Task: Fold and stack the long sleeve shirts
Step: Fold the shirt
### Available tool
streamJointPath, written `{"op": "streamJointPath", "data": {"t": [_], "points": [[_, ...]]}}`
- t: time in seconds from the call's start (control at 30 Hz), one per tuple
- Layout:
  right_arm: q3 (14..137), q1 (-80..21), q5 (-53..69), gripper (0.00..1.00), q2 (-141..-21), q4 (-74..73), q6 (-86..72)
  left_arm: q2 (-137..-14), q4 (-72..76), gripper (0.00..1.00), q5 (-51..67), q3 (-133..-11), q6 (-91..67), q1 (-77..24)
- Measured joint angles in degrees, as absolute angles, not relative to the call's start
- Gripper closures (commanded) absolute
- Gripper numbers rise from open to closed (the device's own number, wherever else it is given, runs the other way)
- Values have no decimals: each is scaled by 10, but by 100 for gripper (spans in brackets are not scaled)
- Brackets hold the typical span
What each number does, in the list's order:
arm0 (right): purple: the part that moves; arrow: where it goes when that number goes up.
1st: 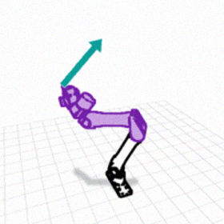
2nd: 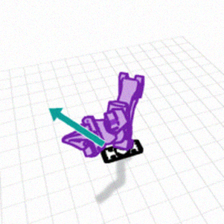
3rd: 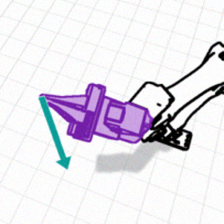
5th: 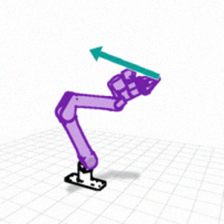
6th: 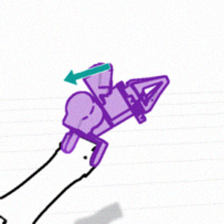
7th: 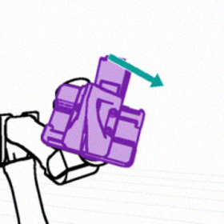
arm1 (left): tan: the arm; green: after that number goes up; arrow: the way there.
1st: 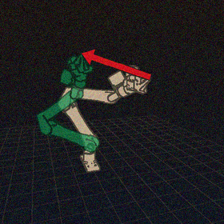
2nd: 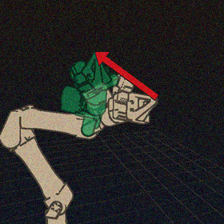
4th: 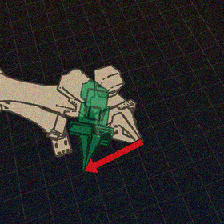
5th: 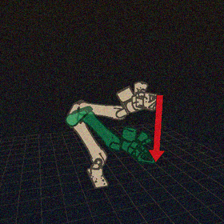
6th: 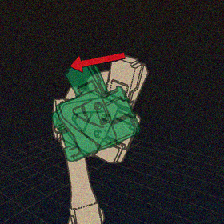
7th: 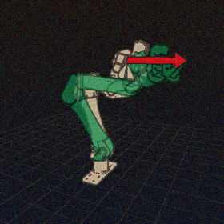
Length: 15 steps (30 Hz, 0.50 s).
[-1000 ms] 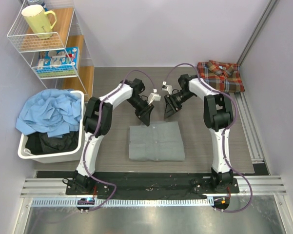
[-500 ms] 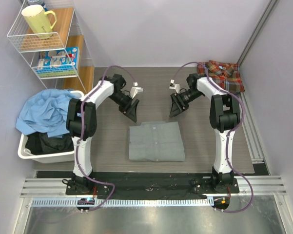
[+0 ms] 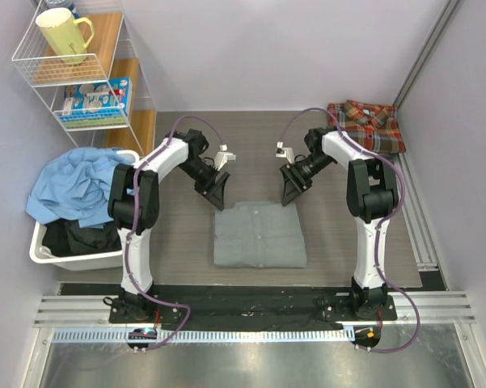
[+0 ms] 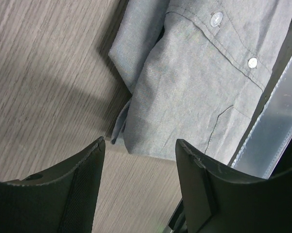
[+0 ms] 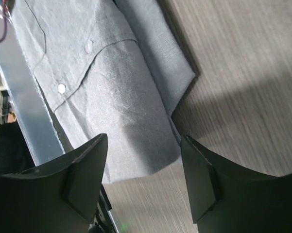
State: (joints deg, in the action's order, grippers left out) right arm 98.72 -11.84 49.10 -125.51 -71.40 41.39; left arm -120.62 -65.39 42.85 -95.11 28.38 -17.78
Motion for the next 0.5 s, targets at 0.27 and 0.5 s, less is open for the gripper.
{"op": "streamJointPath", "data": {"t": [0.27, 0.5], "points": [[973, -140, 466, 64, -1255, -708, 428, -1218, -655, 45, 429, -950, 287, -179], [969, -140, 459, 77, -1255, -703, 425, -1218, -654, 45, 433, -950, 285, -181]]}}
